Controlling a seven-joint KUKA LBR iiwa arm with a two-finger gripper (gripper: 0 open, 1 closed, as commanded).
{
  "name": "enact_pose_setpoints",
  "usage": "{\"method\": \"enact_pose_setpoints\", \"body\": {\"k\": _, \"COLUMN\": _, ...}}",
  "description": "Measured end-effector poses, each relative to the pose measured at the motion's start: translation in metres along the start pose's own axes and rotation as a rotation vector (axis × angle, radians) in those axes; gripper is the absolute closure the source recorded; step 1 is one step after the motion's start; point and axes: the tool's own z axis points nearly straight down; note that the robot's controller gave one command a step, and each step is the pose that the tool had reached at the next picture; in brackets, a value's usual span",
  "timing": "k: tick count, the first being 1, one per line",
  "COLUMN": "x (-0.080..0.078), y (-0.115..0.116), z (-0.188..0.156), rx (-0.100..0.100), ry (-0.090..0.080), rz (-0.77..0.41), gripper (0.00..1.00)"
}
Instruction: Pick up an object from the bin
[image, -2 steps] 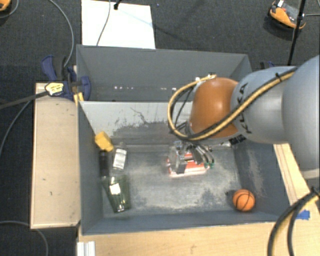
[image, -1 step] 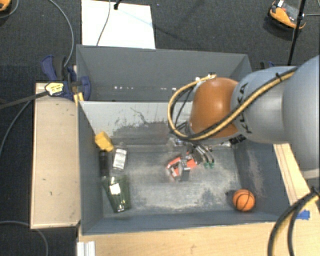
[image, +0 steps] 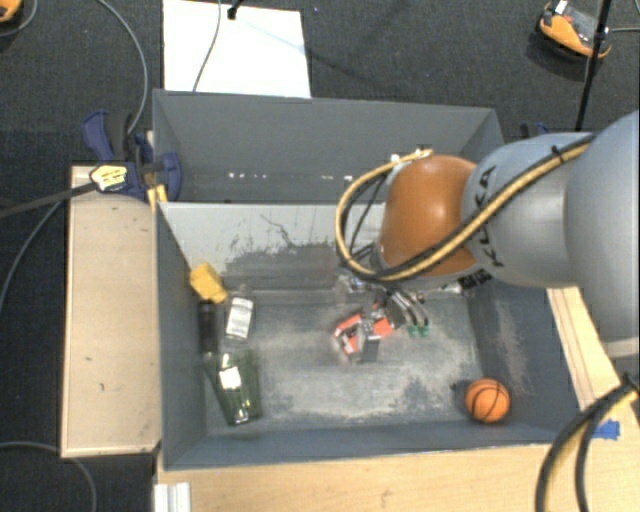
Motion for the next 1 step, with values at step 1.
{"method": "enact_pose_setpoints", "body": {"k": 1, "x": 0.0095, "y": -0.0418, "z": 0.0095, "rx": -0.001, "ry": -0.005, "rz": -0.196, "gripper": 1.00}}
